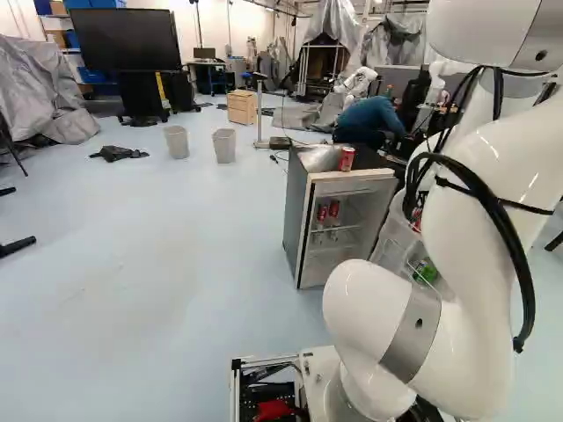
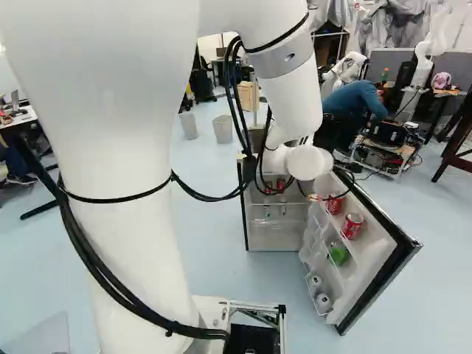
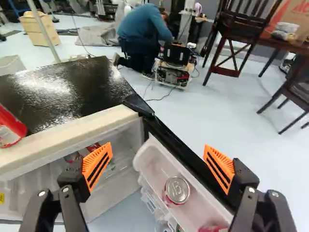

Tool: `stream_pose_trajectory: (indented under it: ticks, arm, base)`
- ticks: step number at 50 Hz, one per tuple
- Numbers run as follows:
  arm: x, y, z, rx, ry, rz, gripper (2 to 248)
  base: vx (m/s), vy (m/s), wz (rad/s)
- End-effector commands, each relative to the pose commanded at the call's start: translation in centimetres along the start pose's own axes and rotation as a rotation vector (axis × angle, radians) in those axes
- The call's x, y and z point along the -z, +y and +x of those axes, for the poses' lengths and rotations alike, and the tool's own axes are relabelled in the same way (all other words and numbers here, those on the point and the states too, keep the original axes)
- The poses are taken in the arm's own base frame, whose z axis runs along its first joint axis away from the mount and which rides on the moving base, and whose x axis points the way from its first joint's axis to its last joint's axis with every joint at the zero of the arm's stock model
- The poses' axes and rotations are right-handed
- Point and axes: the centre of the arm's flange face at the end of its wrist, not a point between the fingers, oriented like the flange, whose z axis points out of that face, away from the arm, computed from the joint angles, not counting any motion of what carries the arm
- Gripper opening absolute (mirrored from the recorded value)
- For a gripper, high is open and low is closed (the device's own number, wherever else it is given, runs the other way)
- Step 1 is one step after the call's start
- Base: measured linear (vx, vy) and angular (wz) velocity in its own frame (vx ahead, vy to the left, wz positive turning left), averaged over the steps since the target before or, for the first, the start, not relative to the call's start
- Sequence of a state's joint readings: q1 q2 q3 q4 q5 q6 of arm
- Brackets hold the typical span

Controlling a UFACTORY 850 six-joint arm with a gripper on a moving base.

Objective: Grab a drink from the fridge

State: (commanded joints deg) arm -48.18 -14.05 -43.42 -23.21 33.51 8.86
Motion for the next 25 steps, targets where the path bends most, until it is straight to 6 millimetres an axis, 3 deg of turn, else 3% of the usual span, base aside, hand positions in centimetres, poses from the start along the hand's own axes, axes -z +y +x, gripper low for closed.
stream_pose_trajectory:
  ticks: [25]
  arm:
    - [-0.5, 4.1, 1.1, -0.124, -0.168, -0.141, 247]
  base:
    - [0.0, 0.0, 0.0]
